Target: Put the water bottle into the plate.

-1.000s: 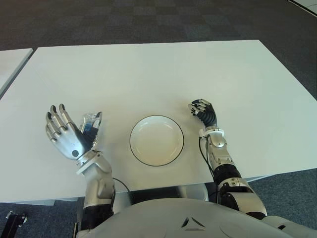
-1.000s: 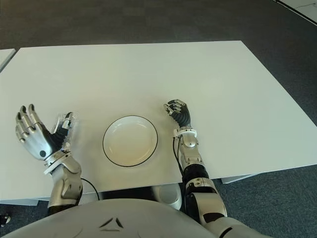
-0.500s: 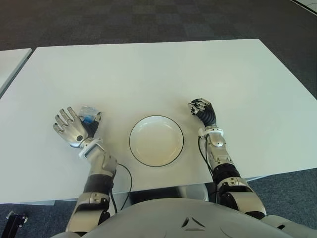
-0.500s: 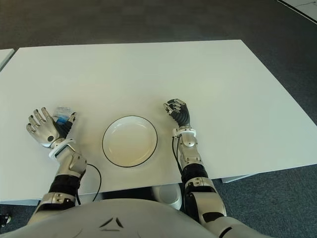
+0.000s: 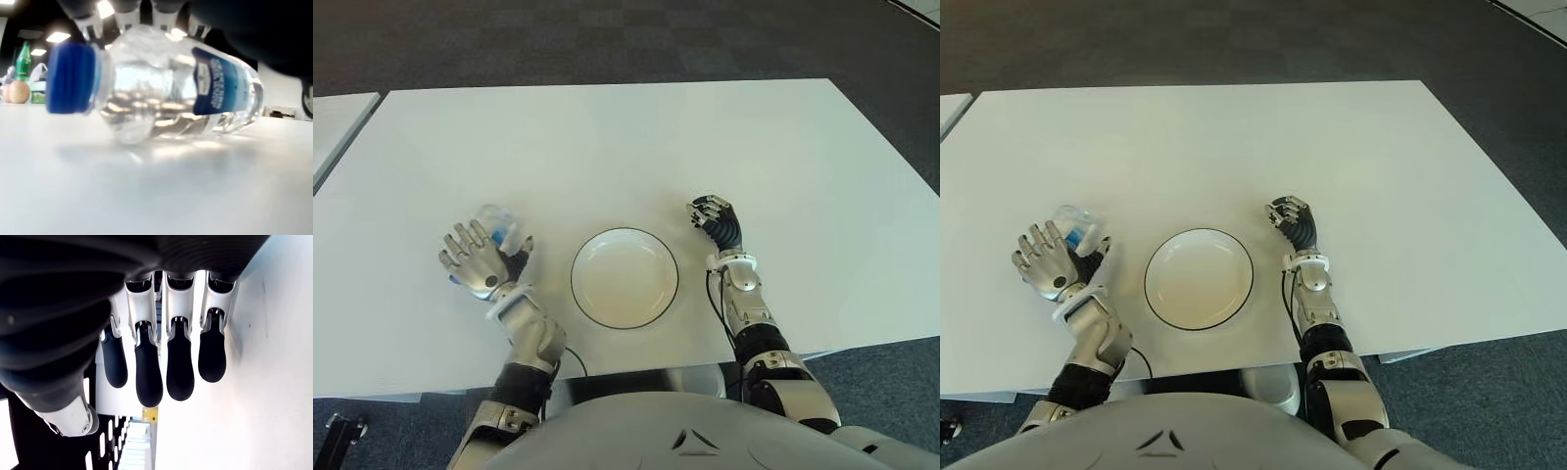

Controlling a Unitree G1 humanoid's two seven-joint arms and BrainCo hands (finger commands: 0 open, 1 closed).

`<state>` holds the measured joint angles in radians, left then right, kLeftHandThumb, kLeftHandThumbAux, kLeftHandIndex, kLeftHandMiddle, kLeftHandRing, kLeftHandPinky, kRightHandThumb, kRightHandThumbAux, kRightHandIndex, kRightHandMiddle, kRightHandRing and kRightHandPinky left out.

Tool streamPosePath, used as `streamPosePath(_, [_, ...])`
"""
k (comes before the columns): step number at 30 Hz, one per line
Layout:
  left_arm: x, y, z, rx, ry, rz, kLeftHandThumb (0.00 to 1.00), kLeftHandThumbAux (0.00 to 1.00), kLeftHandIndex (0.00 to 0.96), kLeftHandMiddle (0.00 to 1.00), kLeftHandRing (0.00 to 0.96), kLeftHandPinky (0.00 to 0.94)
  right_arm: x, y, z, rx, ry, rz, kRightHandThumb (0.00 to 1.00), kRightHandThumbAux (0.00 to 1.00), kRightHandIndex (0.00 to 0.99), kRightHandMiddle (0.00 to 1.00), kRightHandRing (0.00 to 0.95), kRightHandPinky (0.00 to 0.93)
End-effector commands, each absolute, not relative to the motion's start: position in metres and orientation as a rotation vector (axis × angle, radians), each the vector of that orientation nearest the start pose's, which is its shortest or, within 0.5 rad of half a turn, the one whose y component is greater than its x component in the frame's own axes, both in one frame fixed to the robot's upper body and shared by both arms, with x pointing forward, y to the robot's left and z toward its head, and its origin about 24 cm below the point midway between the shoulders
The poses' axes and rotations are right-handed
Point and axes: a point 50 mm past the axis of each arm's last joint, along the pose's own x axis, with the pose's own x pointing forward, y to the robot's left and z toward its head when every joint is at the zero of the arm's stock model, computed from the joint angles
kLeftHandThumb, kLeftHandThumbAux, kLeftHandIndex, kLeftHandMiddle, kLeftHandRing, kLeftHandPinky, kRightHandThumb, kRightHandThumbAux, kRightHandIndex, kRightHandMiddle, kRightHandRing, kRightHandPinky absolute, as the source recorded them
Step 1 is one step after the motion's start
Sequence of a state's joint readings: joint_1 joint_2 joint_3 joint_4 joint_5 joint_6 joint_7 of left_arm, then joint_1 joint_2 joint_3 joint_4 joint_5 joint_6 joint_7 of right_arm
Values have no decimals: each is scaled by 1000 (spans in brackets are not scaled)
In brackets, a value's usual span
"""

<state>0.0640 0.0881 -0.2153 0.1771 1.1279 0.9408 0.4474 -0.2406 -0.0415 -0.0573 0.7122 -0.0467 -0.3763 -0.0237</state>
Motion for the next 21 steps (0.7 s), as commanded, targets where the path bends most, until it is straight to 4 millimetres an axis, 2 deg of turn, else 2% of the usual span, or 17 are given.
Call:
streamPosePath(1, [197, 209, -24, 1479, 748, 484, 448, 229, 0, 0, 0, 0, 260, -159, -49, -65, 256, -14, 708, 728, 432, 612, 601, 594])
streamPosePath(11, [199, 213, -29, 1459, 795, 401, 470, 233, 0, 0, 0, 0, 260, -158, -48, -50, 253, -19, 708, 728, 432, 614, 604, 603])
streamPosePath(15, [199, 212, -29, 1401, 795, 404, 538, 273, 23, 31, 0, 40, 260, -158, -48, -57, 247, -21, 708, 728, 431, 614, 603, 600])
streamPosePath(16, [199, 212, -28, 1387, 786, 412, 577, 286, 98, 106, 79, 135, 260, -158, -48, -59, 247, -20, 708, 728, 431, 614, 603, 599])
streamPosePath(17, [198, 211, -26, 1373, 771, 422, 592, 290, 125, 133, 108, 169, 260, -158, -48, -60, 246, -19, 708, 728, 431, 613, 603, 599])
streamPosePath(18, [198, 211, -26, 1363, 762, 428, 619, 302, 193, 204, 186, 250, 260, -158, -48, -61, 246, -18, 708, 728, 431, 613, 603, 598])
streamPosePath(20, [197, 209, -23, 1351, 739, 437, 654, 323, 288, 311, 301, 361, 260, -158, -48, -59, 248, -17, 708, 728, 432, 614, 603, 598])
streamPosePath(21, [197, 209, -23, 1348, 734, 438, 660, 328, 307, 332, 325, 382, 260, -158, -48, -58, 248, -17, 708, 728, 432, 614, 604, 598])
